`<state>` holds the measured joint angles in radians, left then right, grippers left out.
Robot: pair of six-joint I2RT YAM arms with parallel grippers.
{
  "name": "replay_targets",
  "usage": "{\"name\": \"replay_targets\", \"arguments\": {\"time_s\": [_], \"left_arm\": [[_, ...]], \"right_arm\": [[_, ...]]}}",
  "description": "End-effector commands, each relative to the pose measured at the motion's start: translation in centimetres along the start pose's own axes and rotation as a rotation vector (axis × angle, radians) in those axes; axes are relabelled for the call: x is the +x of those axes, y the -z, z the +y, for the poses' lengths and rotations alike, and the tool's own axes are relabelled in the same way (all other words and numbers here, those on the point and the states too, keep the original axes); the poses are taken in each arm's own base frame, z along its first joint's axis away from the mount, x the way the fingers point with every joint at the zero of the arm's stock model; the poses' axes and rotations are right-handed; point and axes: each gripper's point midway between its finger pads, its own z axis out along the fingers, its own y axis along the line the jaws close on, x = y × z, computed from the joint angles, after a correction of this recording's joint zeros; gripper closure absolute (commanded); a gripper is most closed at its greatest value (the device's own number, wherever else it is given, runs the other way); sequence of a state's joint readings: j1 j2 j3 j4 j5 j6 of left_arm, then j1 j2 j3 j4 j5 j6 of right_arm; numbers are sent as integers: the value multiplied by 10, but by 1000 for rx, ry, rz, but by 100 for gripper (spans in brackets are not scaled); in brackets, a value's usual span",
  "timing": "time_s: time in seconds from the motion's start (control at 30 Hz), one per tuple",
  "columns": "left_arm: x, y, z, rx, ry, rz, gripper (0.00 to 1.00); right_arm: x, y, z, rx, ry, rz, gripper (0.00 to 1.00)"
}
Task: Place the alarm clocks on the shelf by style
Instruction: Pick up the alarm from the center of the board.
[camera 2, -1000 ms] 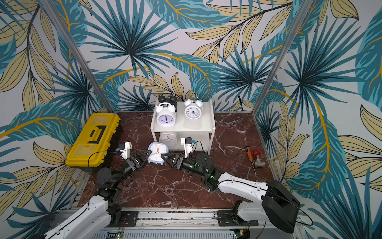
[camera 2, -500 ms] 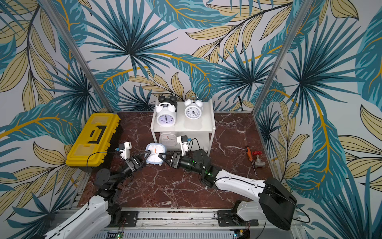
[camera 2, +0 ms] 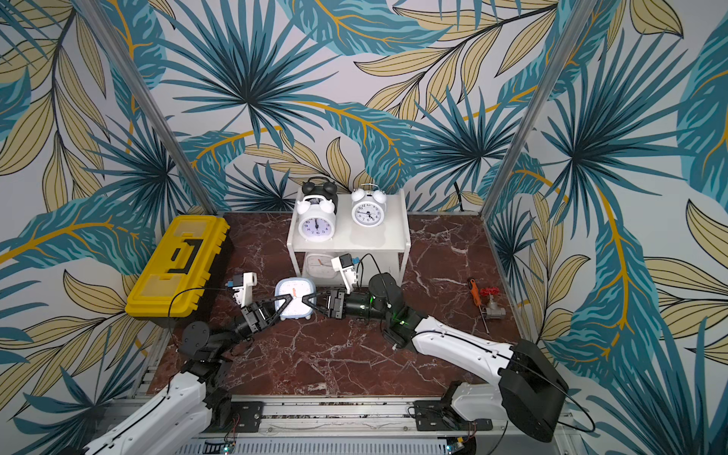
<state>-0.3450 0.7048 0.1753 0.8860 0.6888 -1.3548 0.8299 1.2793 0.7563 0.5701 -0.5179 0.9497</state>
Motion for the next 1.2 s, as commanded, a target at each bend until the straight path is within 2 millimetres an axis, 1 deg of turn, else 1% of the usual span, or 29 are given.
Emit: {"name": "replay_targets", "arguments": {"time_s": [0.0,0.07,0.13,0.17,0.23,0.27,0.3,0.37,0.5,0.6,0.77,0.9,1.0,1.13,1.17], "left_arm": [[-12,0,-29,78,-93,-41,70],[-12,0,-29,80,-91,-40,72],[-12,0,-29,80,-94,-41,75],[-12,0,-29,78,-95,-38,76],[-11,-2,-29,71,-97,-25,77],[-10,-3,-29,67,-98,-15,77],[-10,-3,-29,64,-100,-8,78],[-9,-4,-30,62,-104,4,78],[-9,-6,-33,70,-111,16,77],[-7,-8,-39,91,-115,45,77],[-6,-13,-52,148,-109,78,77],[-8,-15,-52,156,-104,80,77],[-9,-16,-52,158,-108,78,77],[-9,-17,-52,160,-109,85,77],[-9,-18,-52,161,-108,90,77]], "right_arm": [[-3,8,-2,19,6,-5,74],[-3,7,-2,17,5,-4,73],[-3,7,0,10,9,2,68],[-9,9,-4,24,15,-7,64],[-11,12,-3,45,40,2,52],[-10,15,-3,59,56,12,42],[-10,17,0,68,73,18,36],[-8,23,1,98,113,33,31],[-7,35,2,134,168,26,26],[-6,31,8,104,178,49,24],[-5,23,12,55,179,73,25],[-4,24,21,10,201,73,30],[-2,25,20,16,205,84,35],[0,22,18,17,194,103,37],[1,21,17,17,193,107,39]]}}
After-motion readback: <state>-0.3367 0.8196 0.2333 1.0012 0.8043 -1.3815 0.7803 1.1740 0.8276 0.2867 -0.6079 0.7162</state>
